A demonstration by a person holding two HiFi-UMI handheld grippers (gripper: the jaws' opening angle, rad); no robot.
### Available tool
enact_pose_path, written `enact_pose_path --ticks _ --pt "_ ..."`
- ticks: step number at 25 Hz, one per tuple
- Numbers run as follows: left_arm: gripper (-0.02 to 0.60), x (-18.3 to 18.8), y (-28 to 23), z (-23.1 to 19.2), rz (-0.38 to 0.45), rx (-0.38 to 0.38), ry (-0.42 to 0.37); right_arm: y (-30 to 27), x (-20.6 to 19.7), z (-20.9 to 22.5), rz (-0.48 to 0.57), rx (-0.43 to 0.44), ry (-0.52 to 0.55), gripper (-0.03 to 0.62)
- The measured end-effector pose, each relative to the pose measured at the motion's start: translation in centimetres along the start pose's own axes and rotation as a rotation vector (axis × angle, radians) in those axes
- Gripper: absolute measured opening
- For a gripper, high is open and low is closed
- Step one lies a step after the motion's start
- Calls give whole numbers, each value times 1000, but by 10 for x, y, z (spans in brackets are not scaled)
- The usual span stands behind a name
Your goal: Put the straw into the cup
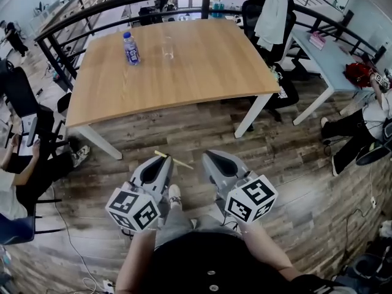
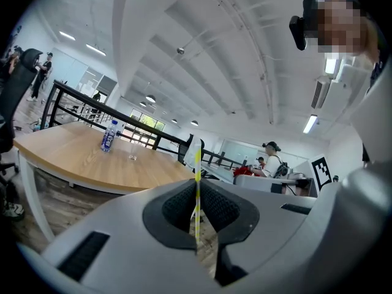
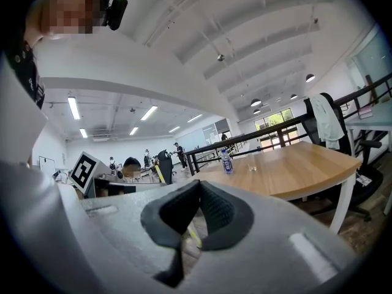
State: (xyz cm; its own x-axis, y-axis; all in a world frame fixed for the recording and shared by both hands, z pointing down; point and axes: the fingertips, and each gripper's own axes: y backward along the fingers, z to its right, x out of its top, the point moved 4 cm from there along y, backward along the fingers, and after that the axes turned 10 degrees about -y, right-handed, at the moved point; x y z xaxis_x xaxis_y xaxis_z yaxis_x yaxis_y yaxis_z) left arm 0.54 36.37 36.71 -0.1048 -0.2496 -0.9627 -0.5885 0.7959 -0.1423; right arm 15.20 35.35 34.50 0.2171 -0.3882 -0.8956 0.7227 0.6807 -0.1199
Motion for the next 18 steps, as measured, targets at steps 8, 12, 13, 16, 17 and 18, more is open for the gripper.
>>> enact_pose_path --ticks 8,12,13,16,17,18 --pt "34 25 -30 -69 -11 -28 -5 -81 21 10 2 -12 10 -2" --pt "34 39 -48 -113 -9 -50 -11 -132 33 17 9 -21 14 -2" --pt "34 42 -52 -123 -8 -54 -10 -145 36 18 9 -22 17 -2" --pt "34 49 -62 -154 -1 -59 -8 -178 42 22 10 -26 31 -2" --pt "34 50 -66 -163 0 -61 -5 -187 43 24 9 -30 34 -2" --pt "34 51 -68 -172 0 -63 -2 -196 43 26 6 -36 35 -2"
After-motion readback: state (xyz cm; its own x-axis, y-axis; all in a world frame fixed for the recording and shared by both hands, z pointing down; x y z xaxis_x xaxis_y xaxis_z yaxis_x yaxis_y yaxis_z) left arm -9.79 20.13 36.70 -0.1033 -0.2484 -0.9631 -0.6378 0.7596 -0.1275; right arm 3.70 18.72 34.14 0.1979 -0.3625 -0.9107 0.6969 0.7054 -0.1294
